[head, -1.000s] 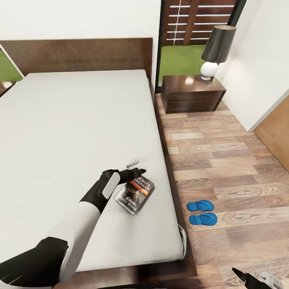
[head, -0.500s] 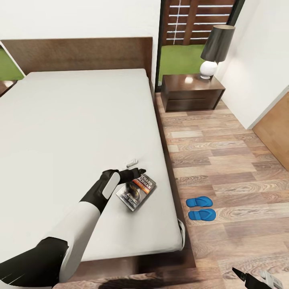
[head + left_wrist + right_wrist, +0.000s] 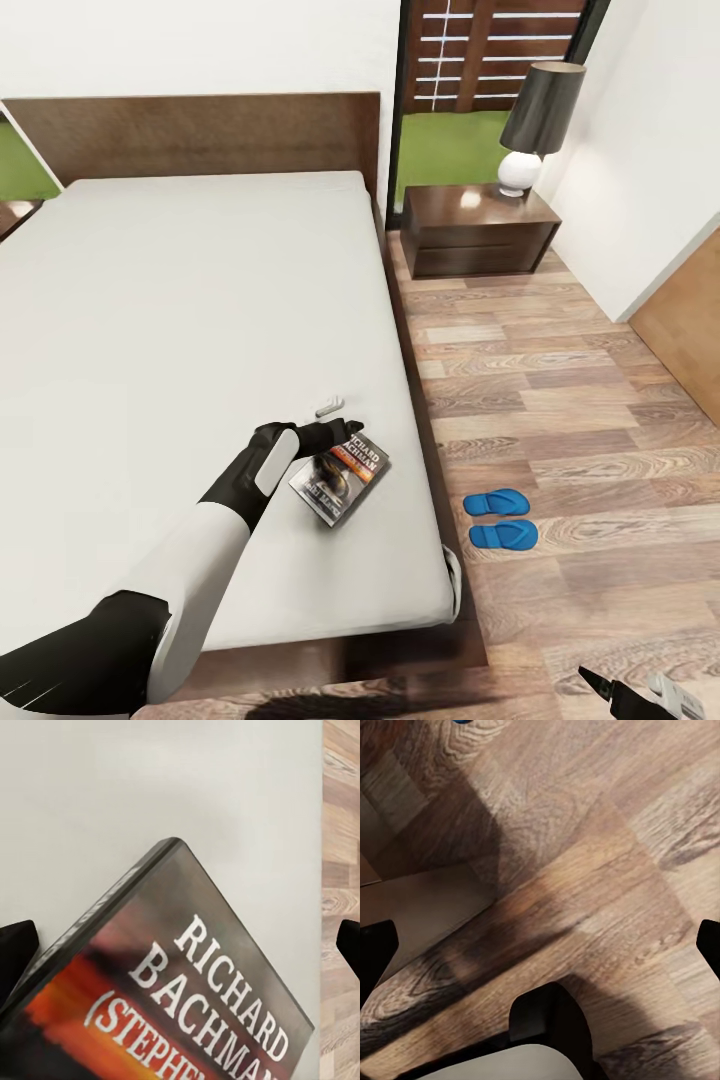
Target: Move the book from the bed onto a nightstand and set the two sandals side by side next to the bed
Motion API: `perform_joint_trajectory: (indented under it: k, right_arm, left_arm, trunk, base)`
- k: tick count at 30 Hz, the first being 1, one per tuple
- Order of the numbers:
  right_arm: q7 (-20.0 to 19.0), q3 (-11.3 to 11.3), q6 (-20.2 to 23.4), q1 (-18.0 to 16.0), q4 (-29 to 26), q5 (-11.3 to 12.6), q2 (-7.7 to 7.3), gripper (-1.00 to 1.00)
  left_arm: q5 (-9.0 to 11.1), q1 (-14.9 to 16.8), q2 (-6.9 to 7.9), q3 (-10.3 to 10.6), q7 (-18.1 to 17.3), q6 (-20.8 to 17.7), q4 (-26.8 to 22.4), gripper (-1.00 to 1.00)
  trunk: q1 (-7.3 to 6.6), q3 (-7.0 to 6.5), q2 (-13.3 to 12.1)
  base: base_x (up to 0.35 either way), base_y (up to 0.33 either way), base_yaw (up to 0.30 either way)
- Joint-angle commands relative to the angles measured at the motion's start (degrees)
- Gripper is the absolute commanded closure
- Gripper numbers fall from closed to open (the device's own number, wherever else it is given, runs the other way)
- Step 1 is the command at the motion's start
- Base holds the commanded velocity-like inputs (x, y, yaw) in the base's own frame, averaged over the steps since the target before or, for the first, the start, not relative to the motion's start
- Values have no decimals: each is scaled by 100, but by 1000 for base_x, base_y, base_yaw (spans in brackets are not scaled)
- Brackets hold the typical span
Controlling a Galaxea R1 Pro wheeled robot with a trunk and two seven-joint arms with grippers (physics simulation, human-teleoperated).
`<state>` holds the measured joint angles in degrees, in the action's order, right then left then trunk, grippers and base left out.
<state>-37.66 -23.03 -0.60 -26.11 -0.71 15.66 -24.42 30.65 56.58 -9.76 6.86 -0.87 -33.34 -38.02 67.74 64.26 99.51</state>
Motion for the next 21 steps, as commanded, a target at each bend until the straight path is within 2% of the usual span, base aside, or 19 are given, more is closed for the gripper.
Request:
perform_joint_trajectory:
  k: [1, 9, 21]
  right_arm:
    - [-22, 26, -5, -3, 9, 51, -2, -100]
    - [-22, 26, -6, -2, 9, 51, -2, -100]
    - [-22, 26, -4, -1, 9, 51, -4, -100]
  left_arm:
    - [-2, 2, 0, 0, -9, -22, -4, -100]
    - [-4, 2, 0, 0, -9, -19, -4, -100]
    - [-5, 2, 0, 0, -9, -21, -4, -100]
  trunk:
    - [-1, 3, 2]
    - [-1, 3, 2]
    - [-1, 3, 2]
  base:
    - [-52, 0, 0]
    - [-166, 0, 0]
    - [-15, 0, 0]
